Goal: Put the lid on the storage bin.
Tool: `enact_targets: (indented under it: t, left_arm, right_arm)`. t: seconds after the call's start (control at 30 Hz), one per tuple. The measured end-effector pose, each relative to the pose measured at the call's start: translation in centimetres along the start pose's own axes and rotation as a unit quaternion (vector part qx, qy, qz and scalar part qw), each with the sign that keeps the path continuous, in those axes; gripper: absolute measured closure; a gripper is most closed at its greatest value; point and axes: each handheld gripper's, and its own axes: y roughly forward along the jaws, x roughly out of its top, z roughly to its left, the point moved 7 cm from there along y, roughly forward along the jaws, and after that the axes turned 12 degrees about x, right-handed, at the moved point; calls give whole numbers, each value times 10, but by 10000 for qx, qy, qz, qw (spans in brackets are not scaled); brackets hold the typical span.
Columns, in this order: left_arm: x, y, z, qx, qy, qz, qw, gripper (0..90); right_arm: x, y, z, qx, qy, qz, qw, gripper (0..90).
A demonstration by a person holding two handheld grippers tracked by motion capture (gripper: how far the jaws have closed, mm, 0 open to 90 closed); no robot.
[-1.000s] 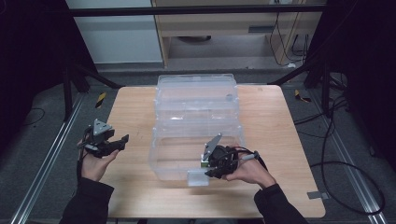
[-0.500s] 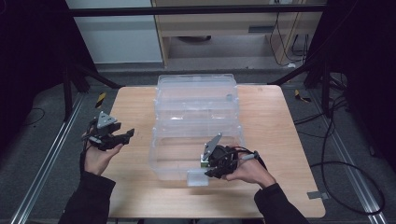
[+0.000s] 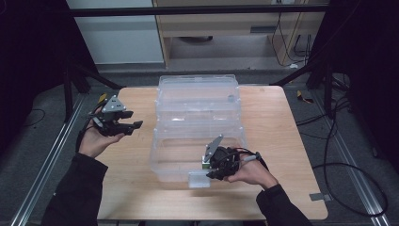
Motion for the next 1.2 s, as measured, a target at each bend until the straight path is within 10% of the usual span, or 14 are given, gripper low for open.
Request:
enact_targets:
  t: [0.4,1.2]
  left_arm:
    - [37,5,-12,-163,923,-39,9956,441]
    - [81,27,-33,-7,2233,138,9747,464]
  right_arm:
    - [0,0,0,12,-2,-27,10000,719]
    - [0,0,0,11,-40,-67,10000,719]
